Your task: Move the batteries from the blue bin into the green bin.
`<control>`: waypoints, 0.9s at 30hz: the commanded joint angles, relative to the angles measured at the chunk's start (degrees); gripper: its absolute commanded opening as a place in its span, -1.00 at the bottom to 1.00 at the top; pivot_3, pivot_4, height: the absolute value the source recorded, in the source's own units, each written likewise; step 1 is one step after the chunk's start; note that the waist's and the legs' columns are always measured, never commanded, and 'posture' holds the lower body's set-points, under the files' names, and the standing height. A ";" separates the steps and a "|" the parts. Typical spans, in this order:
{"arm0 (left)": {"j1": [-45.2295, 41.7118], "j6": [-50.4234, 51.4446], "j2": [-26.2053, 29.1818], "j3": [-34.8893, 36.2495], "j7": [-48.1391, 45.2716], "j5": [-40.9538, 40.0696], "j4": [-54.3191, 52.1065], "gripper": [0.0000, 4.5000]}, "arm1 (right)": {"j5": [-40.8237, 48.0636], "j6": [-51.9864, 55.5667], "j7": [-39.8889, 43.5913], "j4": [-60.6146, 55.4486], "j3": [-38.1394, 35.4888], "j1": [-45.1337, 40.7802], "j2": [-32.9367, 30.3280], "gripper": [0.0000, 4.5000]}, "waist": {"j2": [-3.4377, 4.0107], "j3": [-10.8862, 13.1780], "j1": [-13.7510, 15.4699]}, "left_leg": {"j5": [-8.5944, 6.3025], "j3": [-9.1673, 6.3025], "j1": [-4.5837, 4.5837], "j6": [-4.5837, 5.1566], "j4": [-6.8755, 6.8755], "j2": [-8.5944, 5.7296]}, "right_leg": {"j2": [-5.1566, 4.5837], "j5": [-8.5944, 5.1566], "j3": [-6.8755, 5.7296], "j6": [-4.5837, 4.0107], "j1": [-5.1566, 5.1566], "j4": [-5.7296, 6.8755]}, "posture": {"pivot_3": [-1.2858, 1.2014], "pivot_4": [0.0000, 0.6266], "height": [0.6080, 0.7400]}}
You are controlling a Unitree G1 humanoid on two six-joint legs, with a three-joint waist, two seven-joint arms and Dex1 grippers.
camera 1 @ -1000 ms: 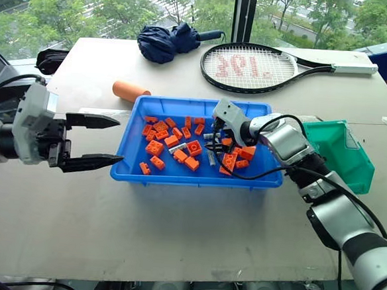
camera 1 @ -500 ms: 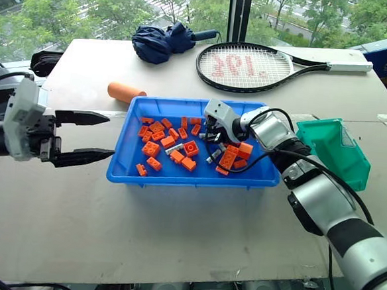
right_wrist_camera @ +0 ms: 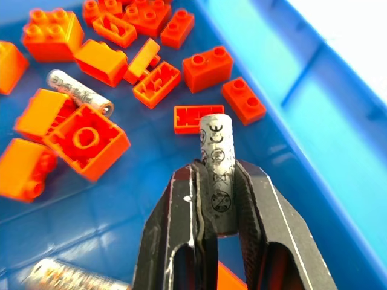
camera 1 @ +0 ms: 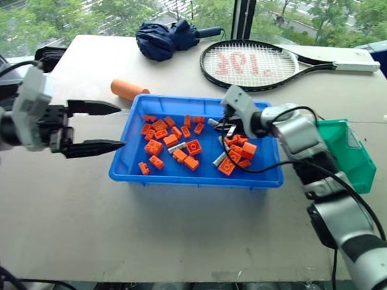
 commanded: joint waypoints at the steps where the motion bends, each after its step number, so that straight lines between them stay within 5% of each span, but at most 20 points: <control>1: -3.88 1.46 -0.88 -1.37 0.62 -2.38 -3.79 1.00 | 4.12 12.08 -2.78 -17.94 -8.16 2.39 -3.82 -0.99 | -0.02 -0.01 -0.07 | 0.00 0.04 0.00 0.01 0.00 -0.03 | -0.01 0.00 0.03 0.00 -0.01 0.02 | 0.03 -0.52 1.00; 9: -16.66 5.56 -8.79 -9.73 2.92 -5.00 -7.39 1.00 | 7.40 30.57 -4.68 -36.69 -31.05 17.65 -26.63 -0.99 | -0.01 -0.01 1.05 | -0.05 0.16 0.09 0.17 0.15 -0.09 | 0.23 -0.02 -0.08 0.02 0.15 0.07 | 0.03 -0.52 1.00; 15: -21.11 4.19 -12.03 -14.54 1.28 -2.07 -5.83 1.00 | 7.84 27.28 -6.90 -34.90 -38.32 31.41 -29.67 -0.99 | -0.03 -0.01 0.66 | -0.10 0.45 0.26 0.29 0.20 0.12 | 0.53 -0.02 0.21 0.02 0.17 0.18 | 0.03 -0.52 1.00; 23: -23.33 2.63 -10.65 -15.68 -1.78 1.18 -2.26 1.00 | 9.40 23.16 -12.74 -34.09 -38.69 32.55 -27.21 0.74 | -0.01 0.00 0.78 | -0.11 0.49 0.25 0.29 0.54 0.23 | 0.69 -0.03 0.28 0.02 0.16 0.37 | 0.03 -0.52 1.00; 25: -22.29 2.10 -9.36 -15.16 -2.16 2.31 -1.38 1.00 | 11.69 24.71 -13.28 -36.03 -36.60 29.17 -25.66 0.96 | -0.01 0.00 0.78 | -0.10 0.48 0.23 0.28 0.57 0.23 | 0.70 -0.03 0.27 0.02 0.16 0.36 | 0.03 -0.52 1.00; 27: -20.29 1.08 -7.27 -14.29 -2.67 3.83 0.01 1.00 | 14.90 28.07 -14.60 -38.85 -32.70 23.47 -21.07 0.96 | 0.02 0.00 0.31 | -0.08 0.49 0.25 0.24 0.57 0.26 | 0.72 -0.03 0.29 0.01 0.16 0.37 | 0.03 -0.52 1.00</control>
